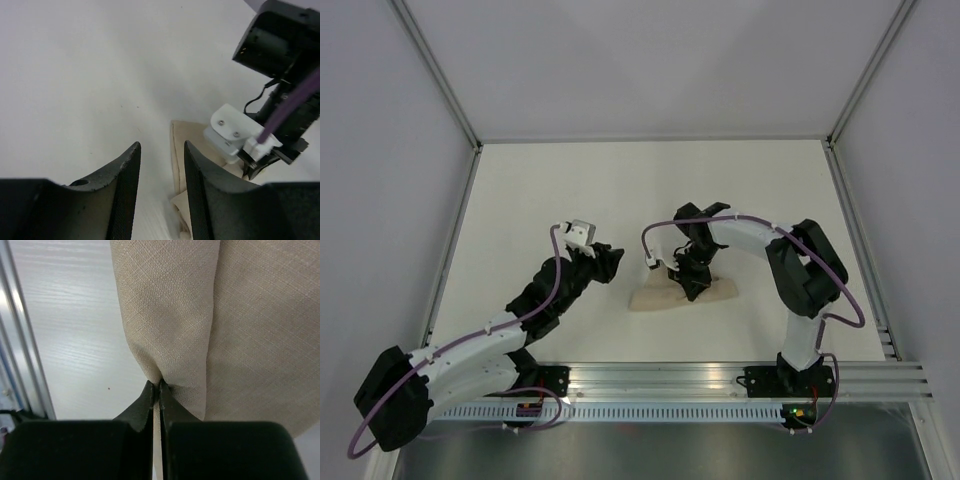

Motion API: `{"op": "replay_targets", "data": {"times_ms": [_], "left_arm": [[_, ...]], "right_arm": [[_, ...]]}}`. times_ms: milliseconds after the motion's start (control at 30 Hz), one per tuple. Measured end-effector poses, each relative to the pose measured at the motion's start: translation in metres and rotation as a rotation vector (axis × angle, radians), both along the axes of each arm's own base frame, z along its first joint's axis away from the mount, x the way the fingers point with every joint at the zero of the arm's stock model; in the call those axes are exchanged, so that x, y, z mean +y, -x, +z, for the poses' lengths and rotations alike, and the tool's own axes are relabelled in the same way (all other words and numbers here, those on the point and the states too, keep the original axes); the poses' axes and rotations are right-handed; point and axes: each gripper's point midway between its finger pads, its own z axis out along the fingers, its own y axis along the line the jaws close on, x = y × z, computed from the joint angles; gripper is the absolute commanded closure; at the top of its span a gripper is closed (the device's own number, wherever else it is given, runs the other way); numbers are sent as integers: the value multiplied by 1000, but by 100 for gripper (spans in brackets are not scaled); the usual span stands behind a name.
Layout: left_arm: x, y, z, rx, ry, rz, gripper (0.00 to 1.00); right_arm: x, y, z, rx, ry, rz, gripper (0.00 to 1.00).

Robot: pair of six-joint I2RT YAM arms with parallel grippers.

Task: Fold the napkin, place the utensils inside, and roll it up
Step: Roll the napkin at the center of the board.

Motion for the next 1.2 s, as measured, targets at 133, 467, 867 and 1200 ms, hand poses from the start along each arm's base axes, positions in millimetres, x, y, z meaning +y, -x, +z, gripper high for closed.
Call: {"op": "replay_targets", "data": {"times_ms": [133,467,867,1200], "left_arm": [[-1,12,21,-71,38,-23,54],[-89,62,-10,-88,-262,-350,49],[-146,82,-101,-37,-629,-604,38],[-150,86,-144,-69,-779,-614,39]], "right_arm": [[0,-2,-1,177,2,-9,100],[0,-4,-2,528,30,-88,100],[0,-3,-3,590,45,-118,99],[-1,-1,-3,599,56,-131,99]]}}
